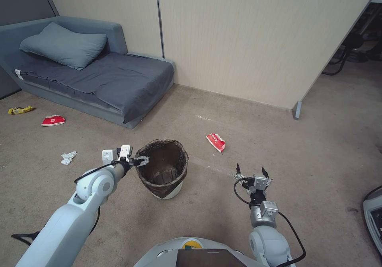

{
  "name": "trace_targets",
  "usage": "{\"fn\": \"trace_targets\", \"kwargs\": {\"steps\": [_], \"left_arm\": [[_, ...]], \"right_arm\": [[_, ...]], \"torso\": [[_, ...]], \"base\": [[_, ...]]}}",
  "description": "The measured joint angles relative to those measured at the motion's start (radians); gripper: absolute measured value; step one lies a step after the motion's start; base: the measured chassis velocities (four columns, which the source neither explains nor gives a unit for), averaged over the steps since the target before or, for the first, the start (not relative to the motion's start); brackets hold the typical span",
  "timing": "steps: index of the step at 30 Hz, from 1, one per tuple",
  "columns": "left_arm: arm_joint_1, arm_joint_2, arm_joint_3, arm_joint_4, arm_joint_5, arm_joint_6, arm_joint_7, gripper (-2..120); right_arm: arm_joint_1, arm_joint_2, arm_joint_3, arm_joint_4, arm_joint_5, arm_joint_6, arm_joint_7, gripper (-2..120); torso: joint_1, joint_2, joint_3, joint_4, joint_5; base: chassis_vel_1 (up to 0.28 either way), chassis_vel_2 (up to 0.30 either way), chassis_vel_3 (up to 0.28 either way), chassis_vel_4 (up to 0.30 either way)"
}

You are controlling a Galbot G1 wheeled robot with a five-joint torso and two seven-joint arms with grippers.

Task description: Pick up the trash bin, then pick up the garbage from the floor and place it into the trash bin.

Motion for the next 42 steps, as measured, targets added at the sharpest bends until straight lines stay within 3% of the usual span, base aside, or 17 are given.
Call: {"fn": "trace_targets", "kwargs": {"steps": [15, 24, 27, 31, 35, 42], "left_arm": [[-0.073, -0.065, 0.040, 0.176, 0.042, -0.010, -0.002, 100], [-0.066, -0.080, 0.044, 0.209, 0.077, -0.013, 0.003, 97], [-0.041, -0.078, 0.045, 0.195, 0.088, -0.013, 0.005, 82], [-0.030, -0.076, 0.043, 0.184, 0.094, -0.013, 0.013, 73], [-0.012, -0.072, 0.035, 0.170, 0.112, -0.013, 0.044, 52], [-0.001, -0.072, 0.028, 0.159, 0.115, -0.013, 0.058, 32]], "right_arm": [[0.004, 0.000, 0.006, -0.023, 0.002, 0.011, 0.002, 100], [0.014, -0.002, 0.006, -0.027, 0.002, 0.011, 0.005, 100], [0.021, -0.004, 0.007, -0.028, 0.003, 0.007, 0.011, 100], [0.024, -0.005, 0.006, -0.030, 0.003, 0.006, 0.013, 100], [0.026, 0.001, 0.002, -0.034, -0.002, 0.004, 0.019, 100], [0.029, -0.006, 0.005, -0.032, -0.002, 0.003, 0.025, 100]], "torso": [[0.000, 0.000, 0.000, 0.0008, 0.0014], [0.000, 0.001, -0.001, 0.0007, 0.0018], [0.000, 0.001, -0.001, 0.0005, 0.0016], [0.000, 0.001, -0.001, 0.0001, 0.0005], [0.000, 0.000, 0.000, 0.0000, 0.0000], [0.000, 0.000, 0.000, 0.0000, -0.0003]], "base": [[0.000, 0.000, 0.000, 0.000], [0.000, 0.000, 0.000, 0.000], [0.000, 0.000, 0.000, 0.000], [0.000, 0.000, 0.000, 0.000], [0.000, 0.000, 0.000, 0.000], [0.000, 0.000, 0.000, 0.000]]}}
